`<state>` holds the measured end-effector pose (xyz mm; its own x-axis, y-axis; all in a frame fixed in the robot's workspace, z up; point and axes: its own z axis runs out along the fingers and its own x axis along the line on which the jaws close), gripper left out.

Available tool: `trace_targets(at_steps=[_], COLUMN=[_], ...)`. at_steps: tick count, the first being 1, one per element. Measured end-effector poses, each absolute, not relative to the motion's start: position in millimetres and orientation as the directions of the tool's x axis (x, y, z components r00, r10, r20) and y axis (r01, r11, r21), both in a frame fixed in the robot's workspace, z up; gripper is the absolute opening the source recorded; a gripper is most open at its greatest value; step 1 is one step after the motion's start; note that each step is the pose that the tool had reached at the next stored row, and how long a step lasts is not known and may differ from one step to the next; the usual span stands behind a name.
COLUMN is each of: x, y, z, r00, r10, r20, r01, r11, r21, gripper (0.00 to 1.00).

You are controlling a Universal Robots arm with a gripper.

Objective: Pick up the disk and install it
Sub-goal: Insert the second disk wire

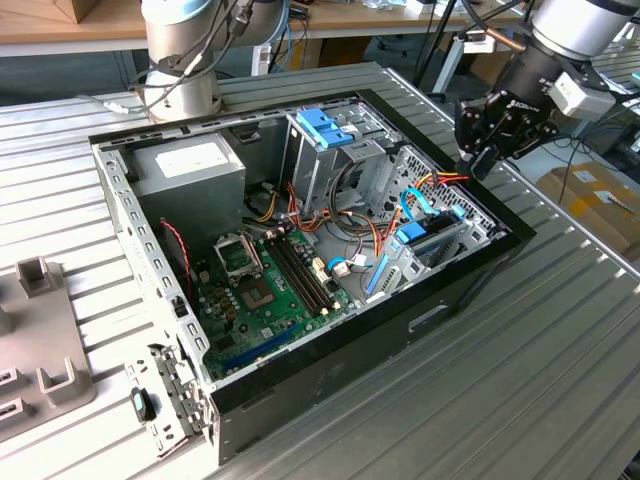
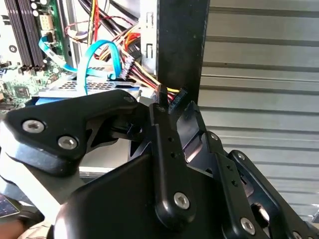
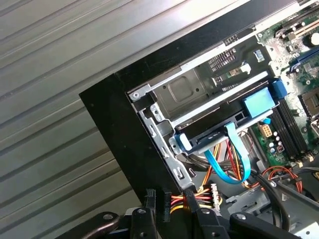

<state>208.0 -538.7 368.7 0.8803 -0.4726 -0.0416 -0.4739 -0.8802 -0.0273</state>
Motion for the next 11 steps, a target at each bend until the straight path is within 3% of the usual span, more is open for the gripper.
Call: trace_targets(at_steps=[9, 10, 11], x=[209.0, 208.9, 209.0], y=[-539.3, -539.3, -539.3], z=[368.3, 368.3, 368.3], r00=[0.876, 0.876, 0.876], r10=[-0.48, -0.481, -0.481], r20=[-0.042, -0.042, -0.042], r01=[-0.482, -0.482, -0.482], r11=[-0.876, -0.876, -0.876], r21=[-0.028, -0.028, -0.028], gripper=[0.34, 0.27, 0.27])
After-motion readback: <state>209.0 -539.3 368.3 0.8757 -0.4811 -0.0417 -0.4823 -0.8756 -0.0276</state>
